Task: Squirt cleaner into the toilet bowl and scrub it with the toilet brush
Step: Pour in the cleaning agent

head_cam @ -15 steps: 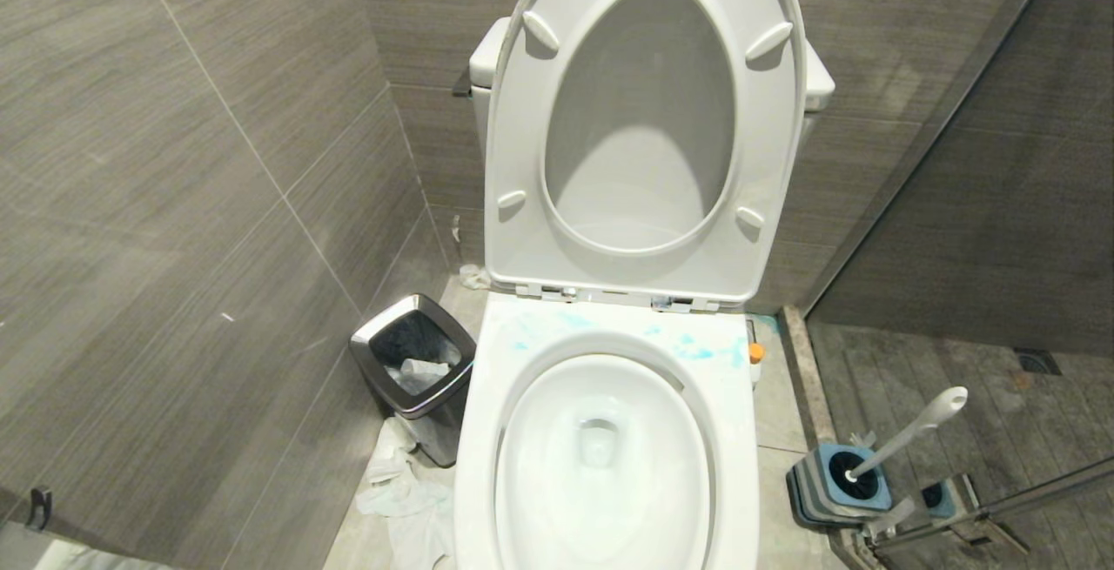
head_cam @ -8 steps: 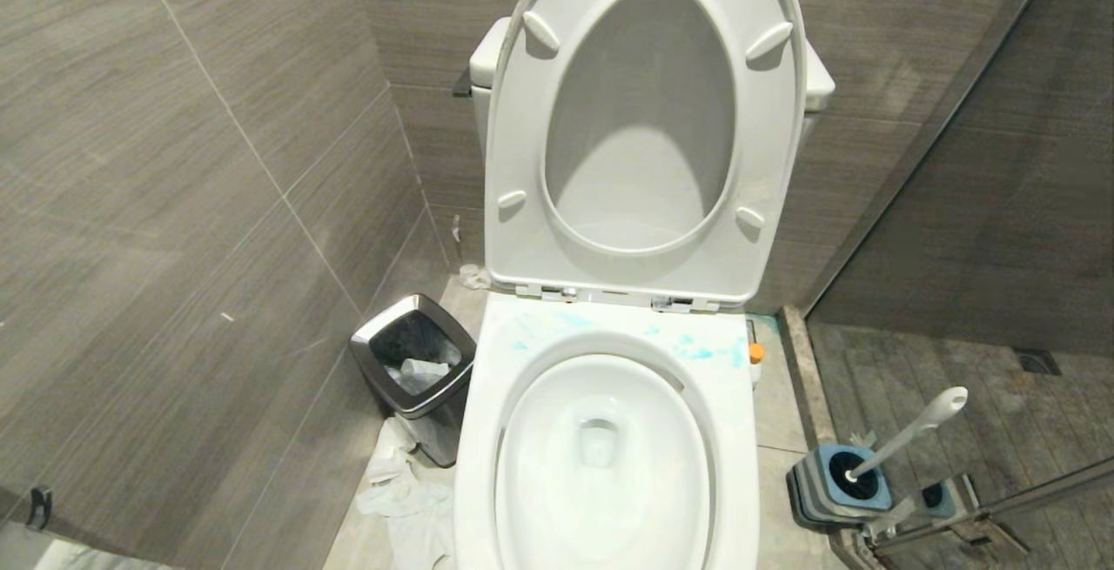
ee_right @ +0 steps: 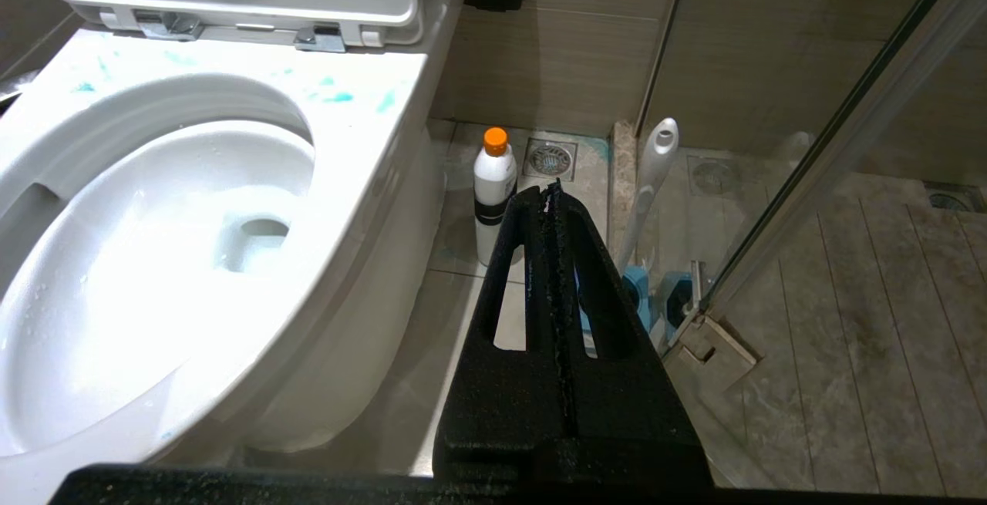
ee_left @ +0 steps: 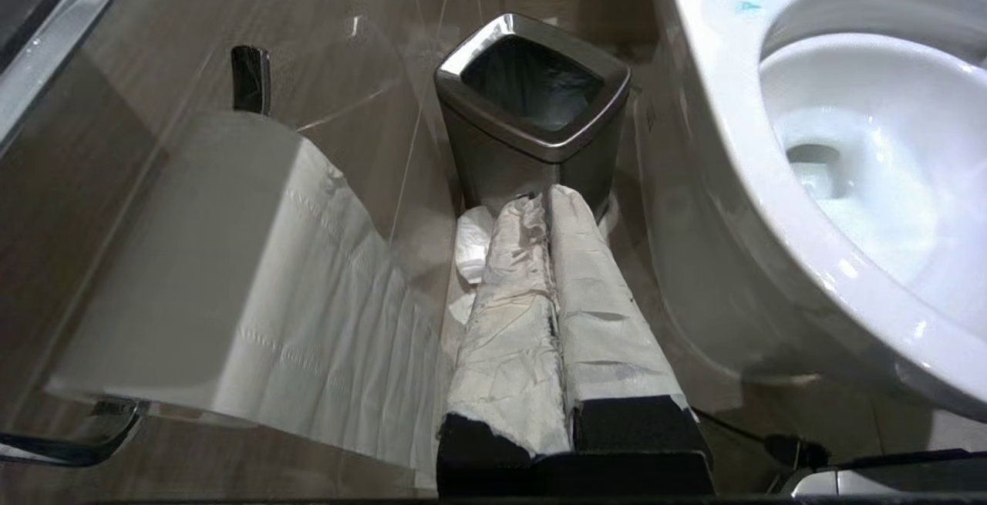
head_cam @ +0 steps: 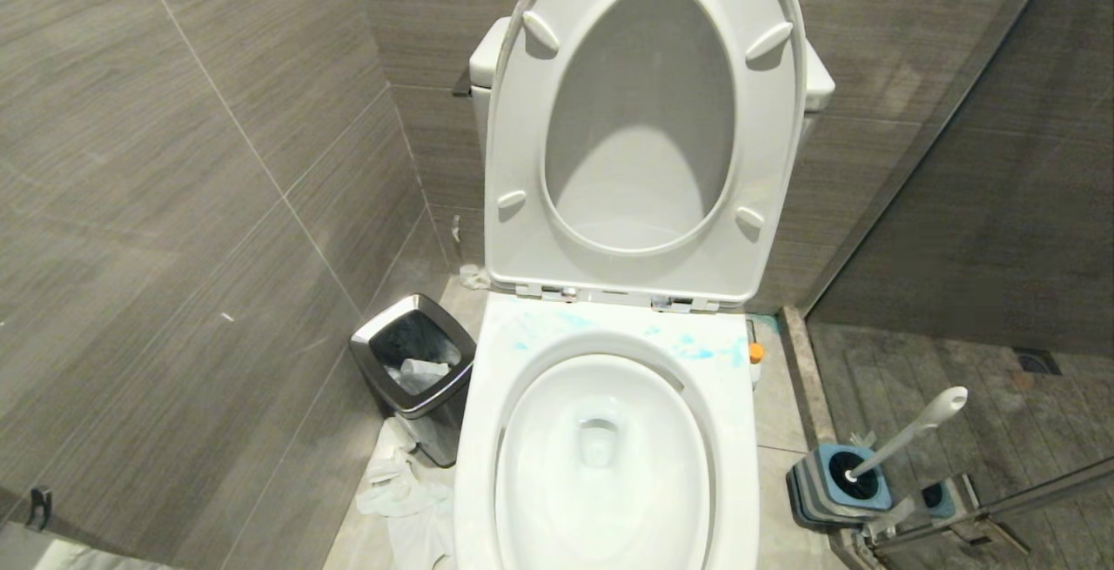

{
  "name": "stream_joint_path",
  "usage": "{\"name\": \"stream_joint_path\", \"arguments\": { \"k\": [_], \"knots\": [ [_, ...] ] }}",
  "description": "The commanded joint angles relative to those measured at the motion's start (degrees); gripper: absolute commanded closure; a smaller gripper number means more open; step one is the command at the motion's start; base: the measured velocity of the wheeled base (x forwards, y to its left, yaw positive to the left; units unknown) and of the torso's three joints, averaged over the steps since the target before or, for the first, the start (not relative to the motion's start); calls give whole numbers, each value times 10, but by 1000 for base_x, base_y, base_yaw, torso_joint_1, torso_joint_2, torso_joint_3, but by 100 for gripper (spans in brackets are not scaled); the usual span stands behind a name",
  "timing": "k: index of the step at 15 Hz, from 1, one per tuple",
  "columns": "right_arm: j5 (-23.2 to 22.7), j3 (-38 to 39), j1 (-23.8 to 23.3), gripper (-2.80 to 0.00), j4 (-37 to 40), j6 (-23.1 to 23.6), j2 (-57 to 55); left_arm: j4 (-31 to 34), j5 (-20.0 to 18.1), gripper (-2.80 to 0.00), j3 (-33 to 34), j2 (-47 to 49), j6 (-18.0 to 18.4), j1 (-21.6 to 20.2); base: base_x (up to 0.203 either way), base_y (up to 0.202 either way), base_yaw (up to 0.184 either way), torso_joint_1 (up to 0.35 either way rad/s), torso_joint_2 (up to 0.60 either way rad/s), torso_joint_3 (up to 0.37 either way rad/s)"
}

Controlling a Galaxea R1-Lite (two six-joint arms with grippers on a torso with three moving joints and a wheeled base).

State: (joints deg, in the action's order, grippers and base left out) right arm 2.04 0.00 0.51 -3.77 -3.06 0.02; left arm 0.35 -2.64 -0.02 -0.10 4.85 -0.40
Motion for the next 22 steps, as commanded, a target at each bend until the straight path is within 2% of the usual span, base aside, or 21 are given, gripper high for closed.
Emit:
{"name": "stream_joint_path", "arguments": {
  "k": [1,8,10,22],
  "knots": [
    [1,14,0,0,0,0,0,1,0,0,1,1,1,0,0,0,0,0,0,0],
    [1,14,0,0,0,0,0,-1,7,0,1,1,-13,1,0,0,0,0,0,0],
    [1,14,0,0,-1,0,0,0,10,0,1,1,-27,1,0,0,0,0,0,0],
    [0,14,0,0,0,0,0,0,11,0,1,0,-27,1,0,0,0,0,0,0]
  ]
}}
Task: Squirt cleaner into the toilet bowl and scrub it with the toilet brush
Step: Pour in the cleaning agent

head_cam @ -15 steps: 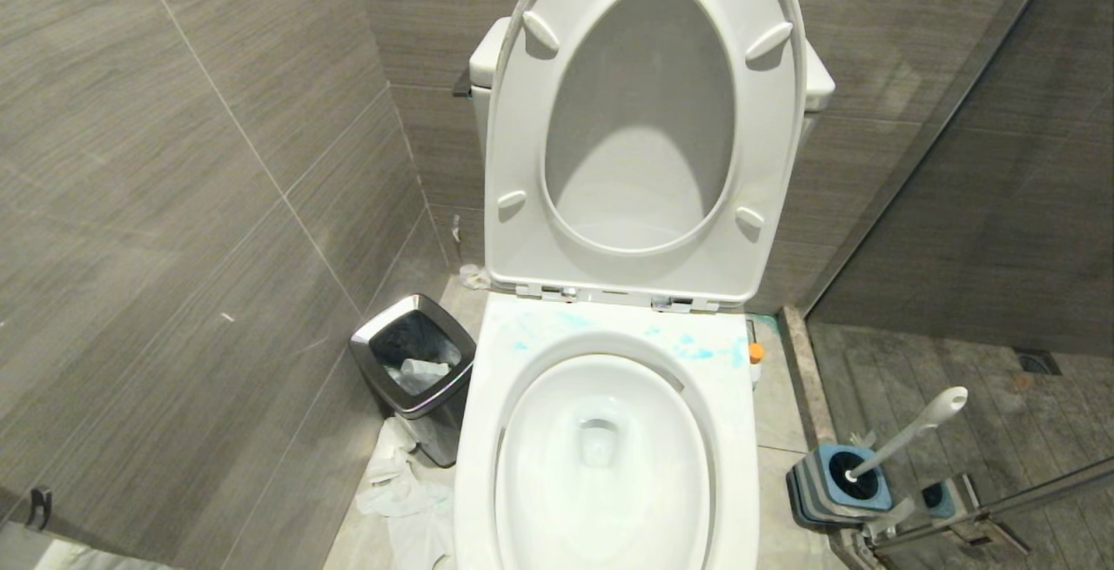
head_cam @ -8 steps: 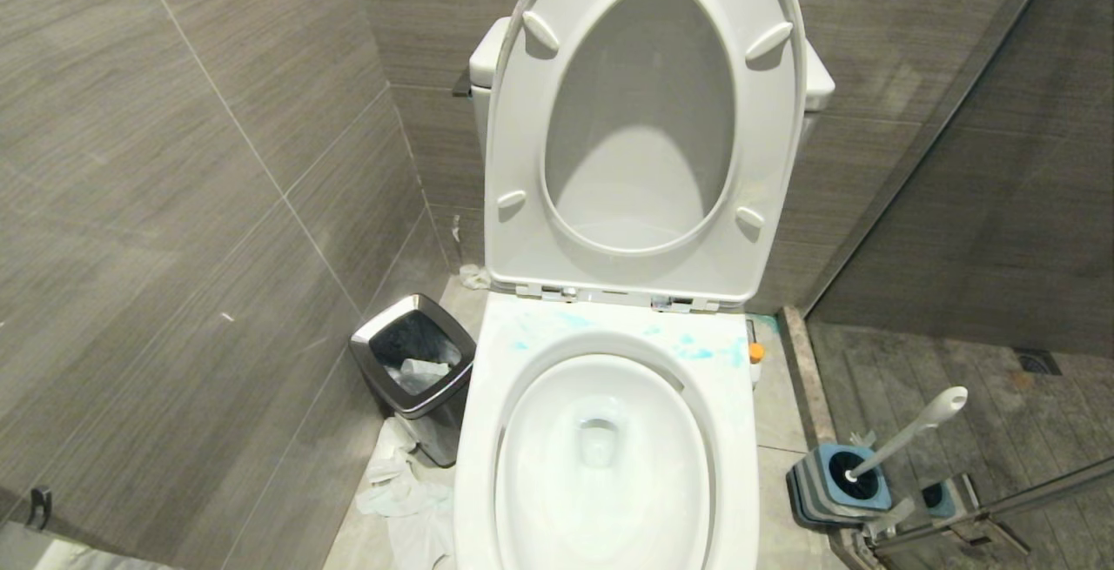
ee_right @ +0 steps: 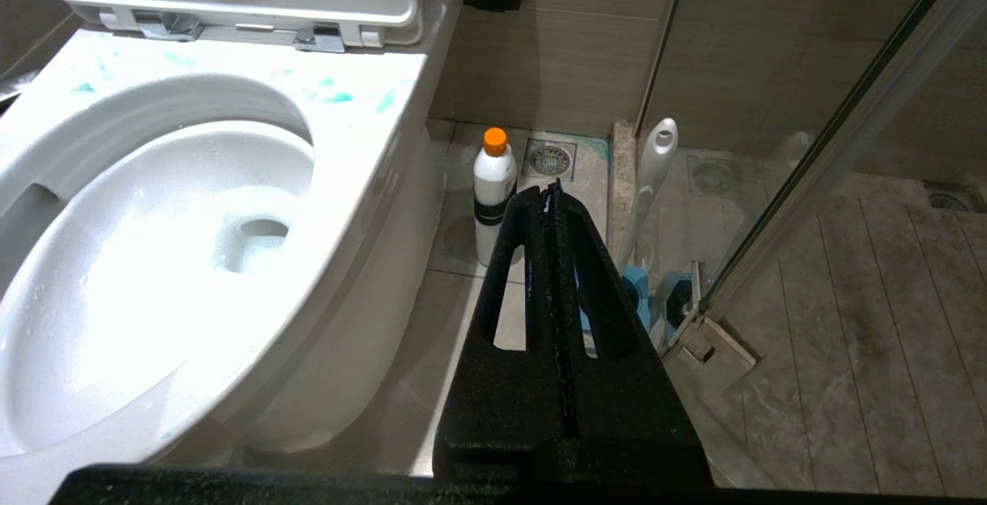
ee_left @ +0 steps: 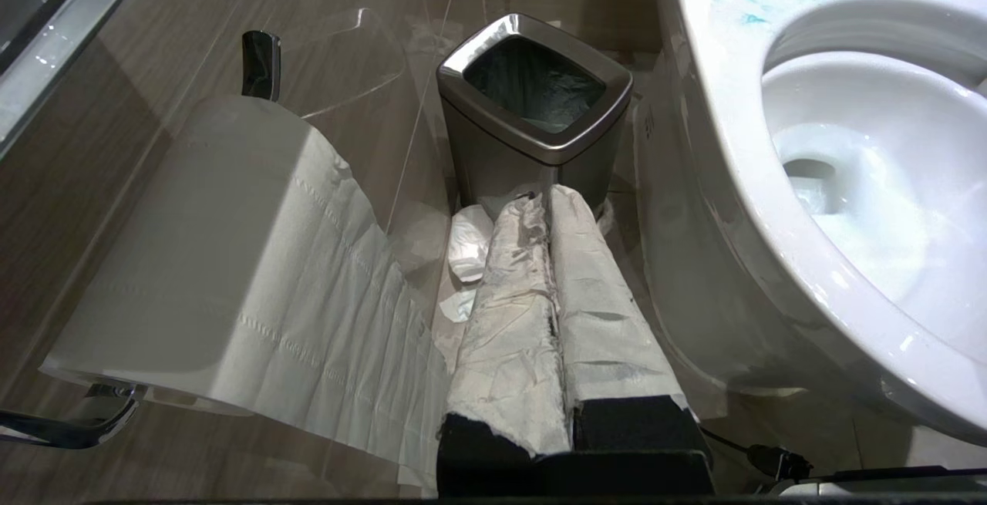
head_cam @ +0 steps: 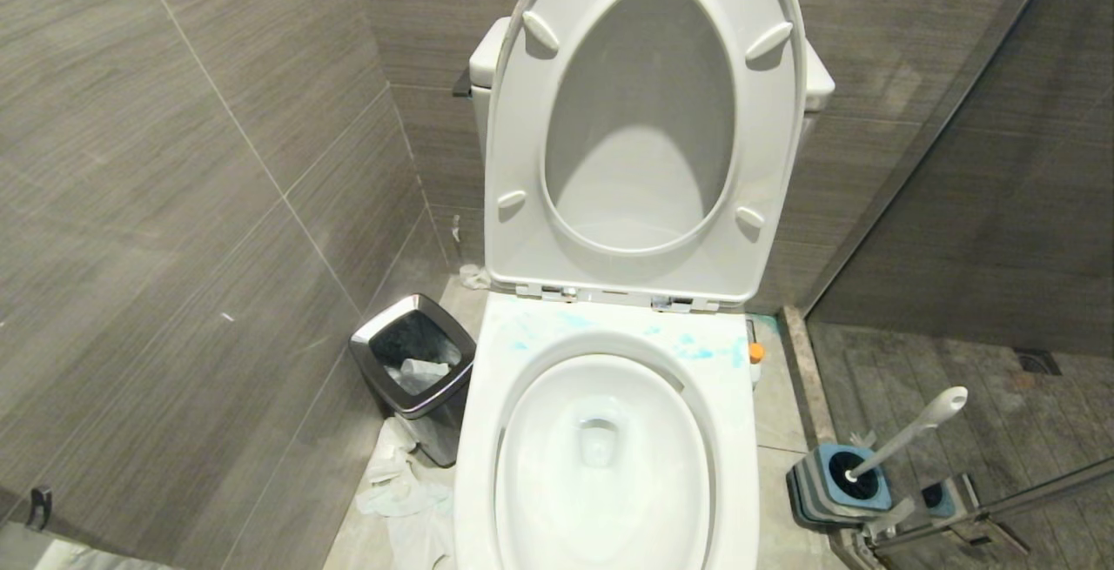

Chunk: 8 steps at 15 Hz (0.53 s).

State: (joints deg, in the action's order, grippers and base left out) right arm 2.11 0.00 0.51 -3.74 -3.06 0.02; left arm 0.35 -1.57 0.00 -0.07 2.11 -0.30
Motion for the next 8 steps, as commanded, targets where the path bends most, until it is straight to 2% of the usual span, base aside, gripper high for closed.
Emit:
{"name": "stream_joint_path", "arguments": {
  "k": [1,8],
  "knots": [
    [0,14,0,0,-1,0,0,0,0,0,1,0,0,0,0,0,0,0,0,0],
    [0,14,0,0,0,0,0,0,0,0,1,1,0,0,0,0,0,0,0,0]
  ]
}}
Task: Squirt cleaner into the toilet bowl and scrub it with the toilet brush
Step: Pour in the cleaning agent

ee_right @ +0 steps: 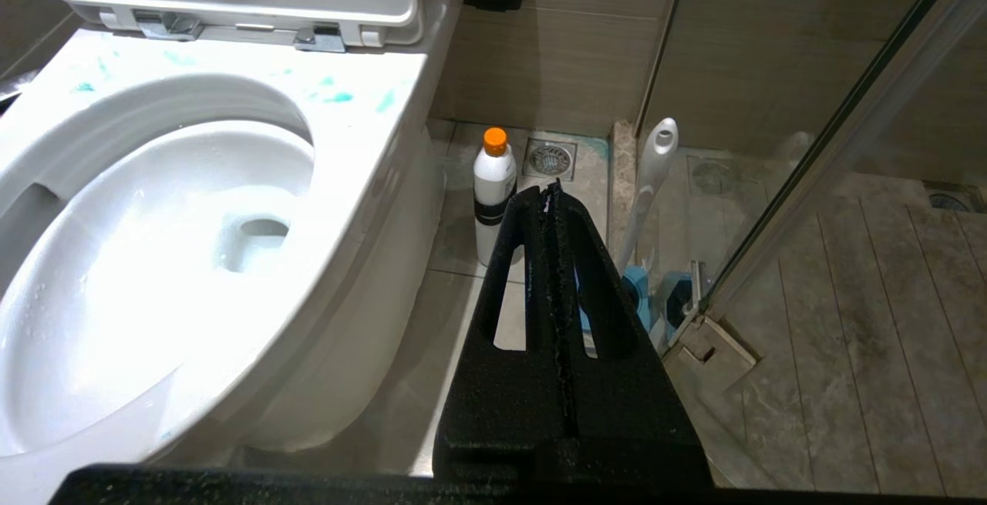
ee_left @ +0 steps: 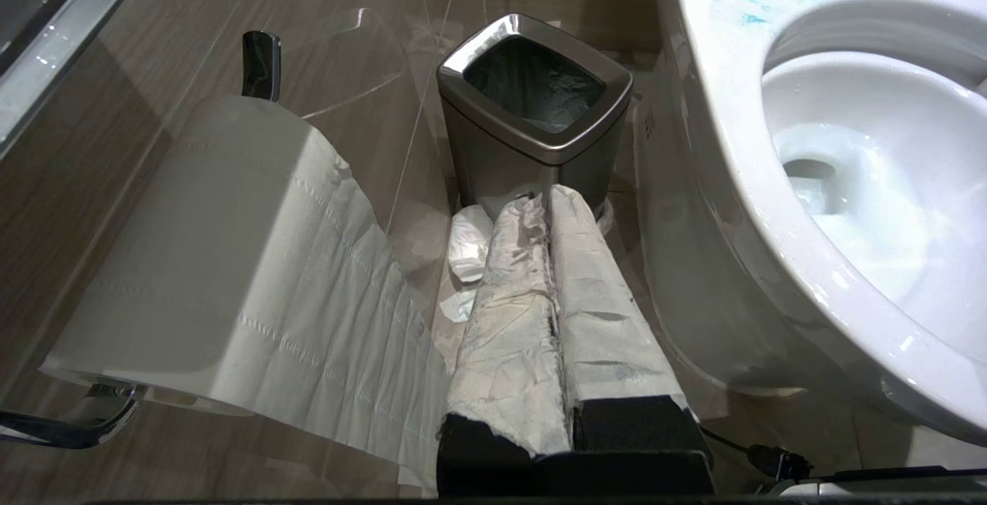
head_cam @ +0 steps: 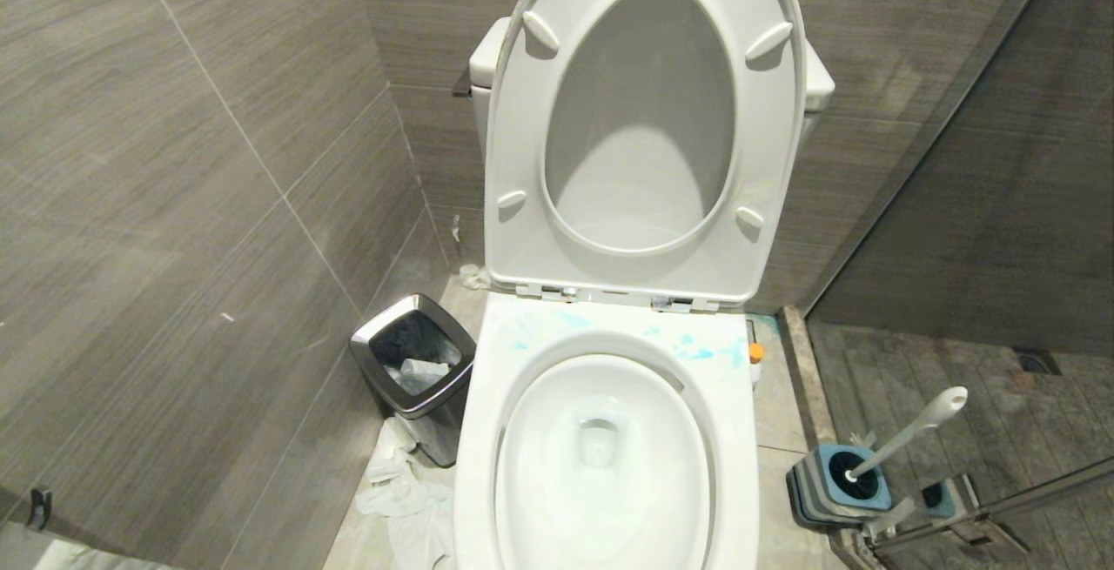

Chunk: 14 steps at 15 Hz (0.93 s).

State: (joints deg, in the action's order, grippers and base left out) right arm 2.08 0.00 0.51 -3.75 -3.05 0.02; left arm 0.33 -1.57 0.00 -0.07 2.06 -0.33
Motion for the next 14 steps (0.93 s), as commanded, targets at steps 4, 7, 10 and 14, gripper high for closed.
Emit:
{"name": "stream_joint_path", "arguments": {
  "k": [4,7,10,14],
  "knots": [
    [0,14,0,0,0,0,0,0,0,0,1,1,0,0,0,0,0,0,0,0],
    [0,14,0,0,-1,0,0,0,0,0,1,1,0,0,0,0,0,0,0,0],
    [0,14,0,0,0,0,0,0,0,0,2,1,0,0,0,0,0,0,0,0],
    [0,14,0,0,0,0,0,0,0,0,1,1,0,0,0,0,0,0,0,0]
  ]
}}
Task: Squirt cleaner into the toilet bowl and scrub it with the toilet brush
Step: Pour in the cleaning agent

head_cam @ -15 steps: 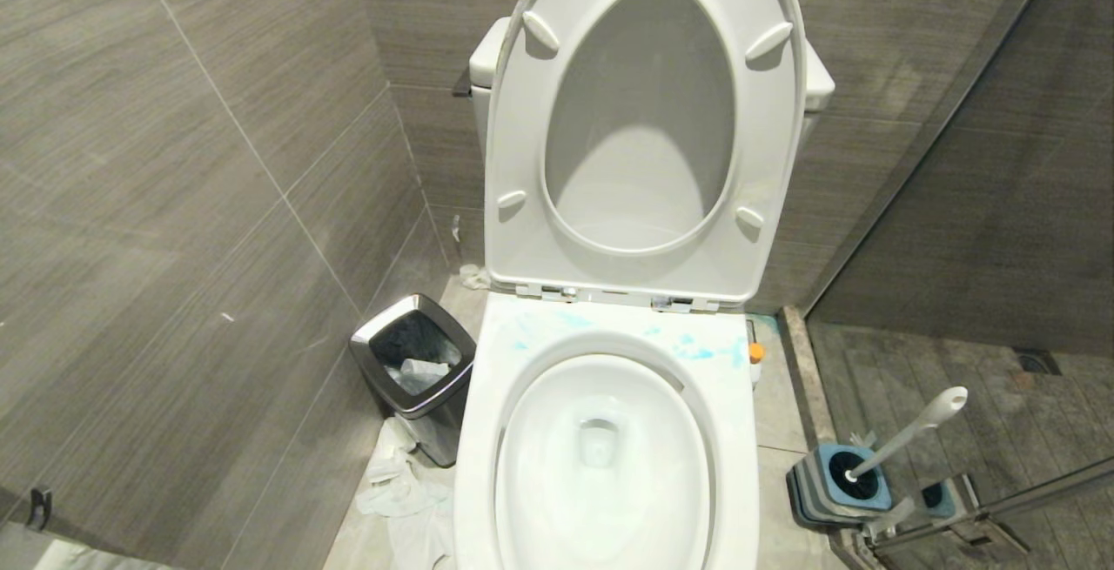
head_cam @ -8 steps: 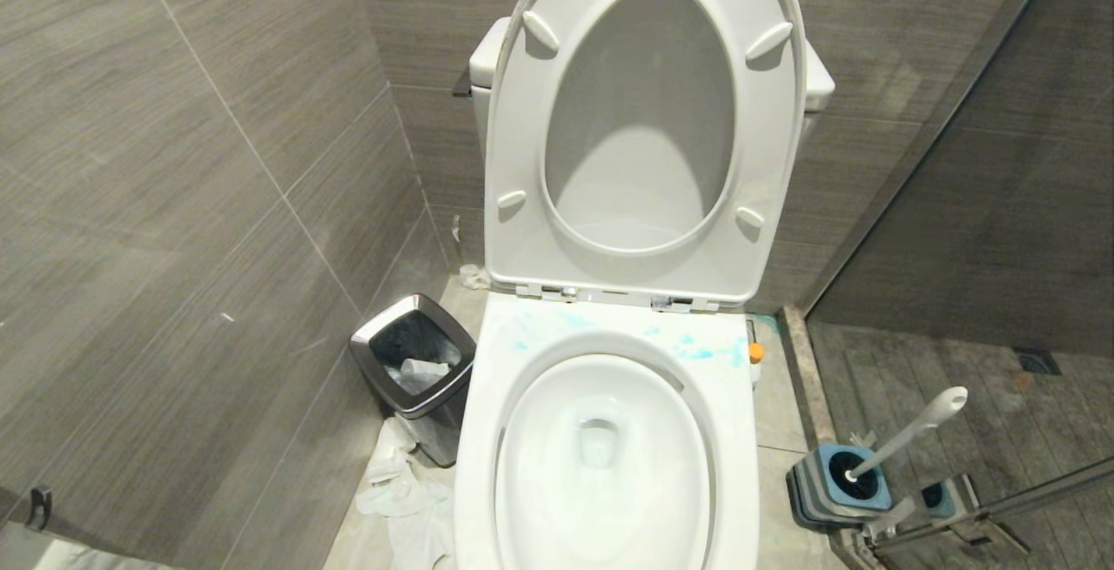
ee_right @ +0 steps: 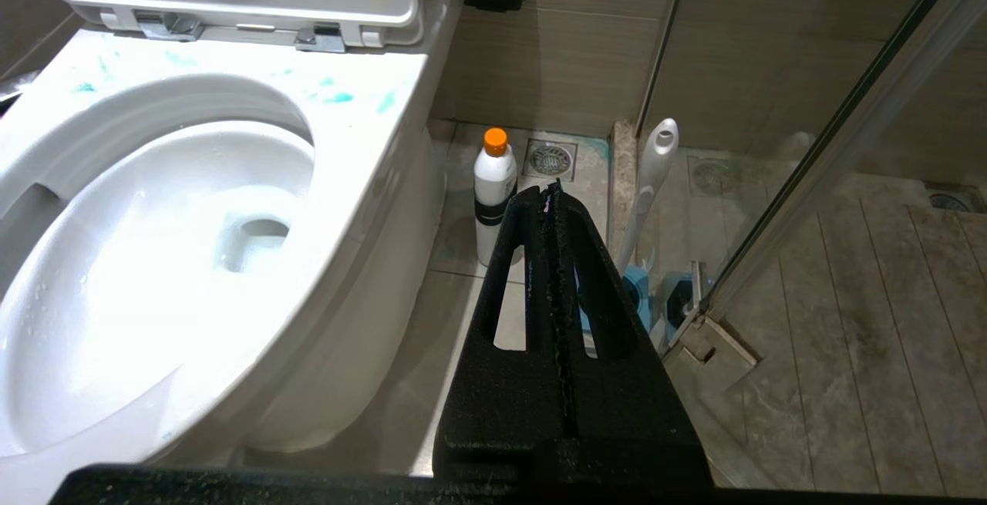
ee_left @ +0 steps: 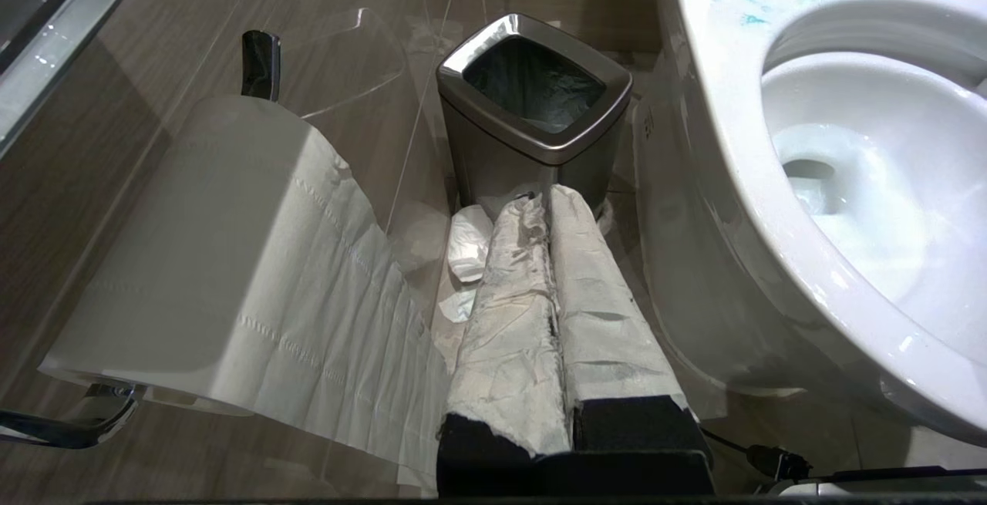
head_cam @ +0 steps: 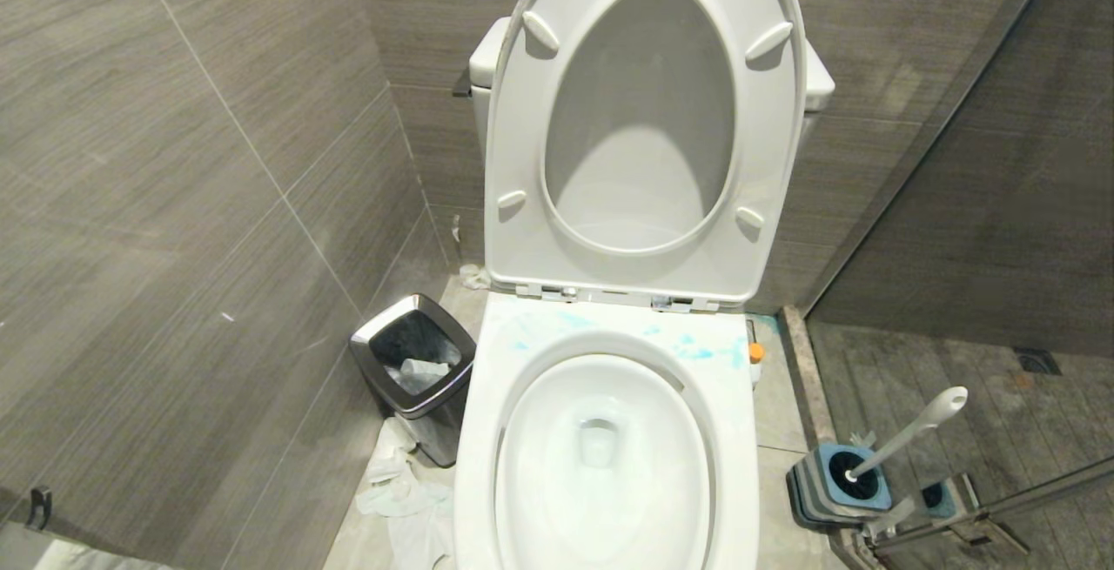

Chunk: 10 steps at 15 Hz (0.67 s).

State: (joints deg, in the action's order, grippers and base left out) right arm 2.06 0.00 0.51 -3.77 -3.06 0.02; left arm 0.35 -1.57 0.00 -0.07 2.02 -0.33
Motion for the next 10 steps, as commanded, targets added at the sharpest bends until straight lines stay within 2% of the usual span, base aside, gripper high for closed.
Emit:
{"name": "stream_joint_path", "arguments": {
  "k": [1,10],
  "knots": [
    [0,14,0,0,0,0,0,0,0,0,1,1,0,0,0,0,0,0,0,0],
    [0,14,0,0,-1,0,0,0,0,0,1,1,0,0,0,0,0,0,0,0]
  ]
}}
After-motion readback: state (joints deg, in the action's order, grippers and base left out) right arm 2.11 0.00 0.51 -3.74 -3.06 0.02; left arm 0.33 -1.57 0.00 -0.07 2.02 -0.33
